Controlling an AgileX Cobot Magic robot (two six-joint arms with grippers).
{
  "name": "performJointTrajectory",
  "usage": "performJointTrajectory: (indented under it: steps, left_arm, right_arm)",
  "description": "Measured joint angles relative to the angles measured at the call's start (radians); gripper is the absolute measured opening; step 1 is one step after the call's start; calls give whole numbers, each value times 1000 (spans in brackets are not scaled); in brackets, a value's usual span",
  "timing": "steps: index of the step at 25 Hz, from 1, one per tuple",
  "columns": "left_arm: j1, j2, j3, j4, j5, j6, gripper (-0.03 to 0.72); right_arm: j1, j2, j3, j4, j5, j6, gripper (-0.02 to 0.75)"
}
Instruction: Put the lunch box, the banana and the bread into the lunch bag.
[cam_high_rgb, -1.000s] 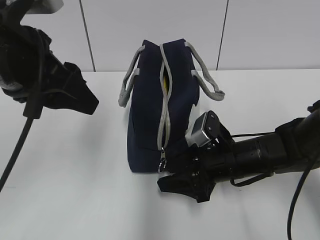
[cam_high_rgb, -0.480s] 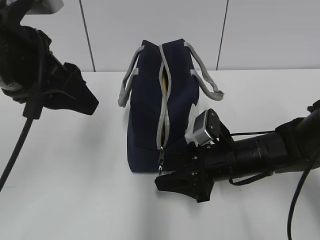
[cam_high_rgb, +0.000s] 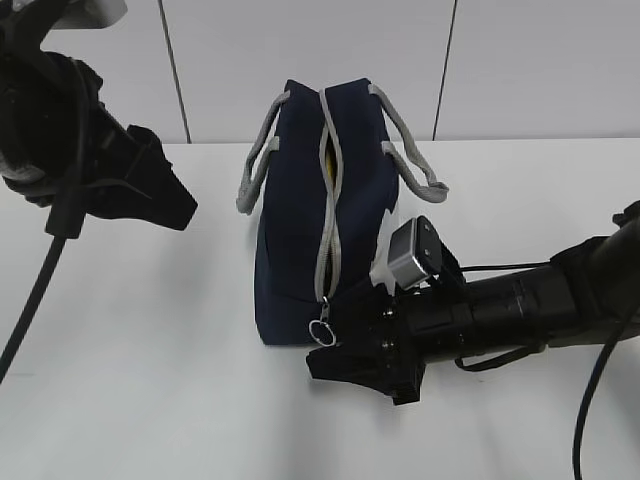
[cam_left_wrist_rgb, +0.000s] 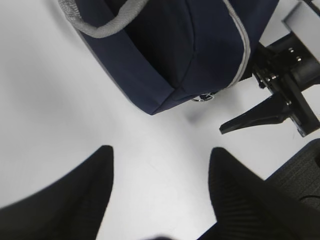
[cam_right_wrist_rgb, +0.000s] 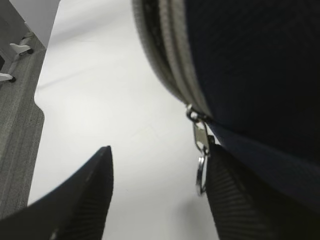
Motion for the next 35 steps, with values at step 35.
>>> performJointTrajectory:
  steps: [35]
  left_arm:
    - [0, 0, 0, -4, 1, 1, 424]
  right_arm:
    - [0, 5, -40, 0, -141, 51, 222]
